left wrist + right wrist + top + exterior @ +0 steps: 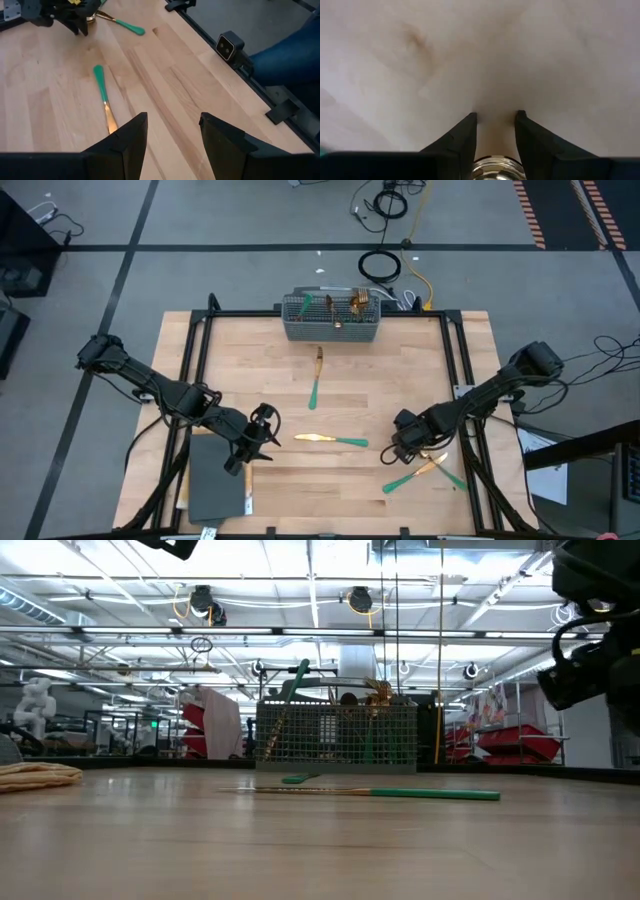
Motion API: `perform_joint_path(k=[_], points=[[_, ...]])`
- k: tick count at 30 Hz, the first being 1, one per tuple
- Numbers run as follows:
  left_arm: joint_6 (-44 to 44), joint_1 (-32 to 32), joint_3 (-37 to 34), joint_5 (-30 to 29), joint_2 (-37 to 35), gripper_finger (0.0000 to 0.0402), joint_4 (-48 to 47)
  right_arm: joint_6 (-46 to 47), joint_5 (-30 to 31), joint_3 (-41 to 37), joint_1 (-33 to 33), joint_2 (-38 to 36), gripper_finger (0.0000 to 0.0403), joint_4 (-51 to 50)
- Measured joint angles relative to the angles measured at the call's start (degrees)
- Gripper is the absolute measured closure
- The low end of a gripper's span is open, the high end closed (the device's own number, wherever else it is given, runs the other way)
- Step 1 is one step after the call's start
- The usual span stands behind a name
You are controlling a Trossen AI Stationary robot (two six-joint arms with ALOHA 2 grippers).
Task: Sort silverware
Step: Put the green spoon into the gray silverware holder
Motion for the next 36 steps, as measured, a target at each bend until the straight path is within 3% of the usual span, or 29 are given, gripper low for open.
perform_joint_path(k=[9,16,24,29,36], points=[[0.1,0.0,0.0,-0.1,0.0,0.0212,0.0,0.4,-8.1,-0.1,0.8,-1.7,0.0282,-1.7],[0.4,0.0,0.0,-0.1,0.0,0.0212,0.2,-5.0,-10.5,0.0,0.4,-3.6,0.0282,-2.3],[0.2,0.0,0.0,-1.2,0.0,0.0212,0.6,-2.7,-10.2,6.0,-0.4,-10.5,0.0282,-15.4],[0.1,0.0,0.0,-1.2,0.0,0.0212,0.5,-0.7,-8.7,11.1,2.6,-13.6,0.0282,-22.3],[0.1,0.0,0.0,-1.6,0.0,0.0212,0.3,-2.4,-8.3,9.6,9.4,-13.5,0.0282,-19.5]])
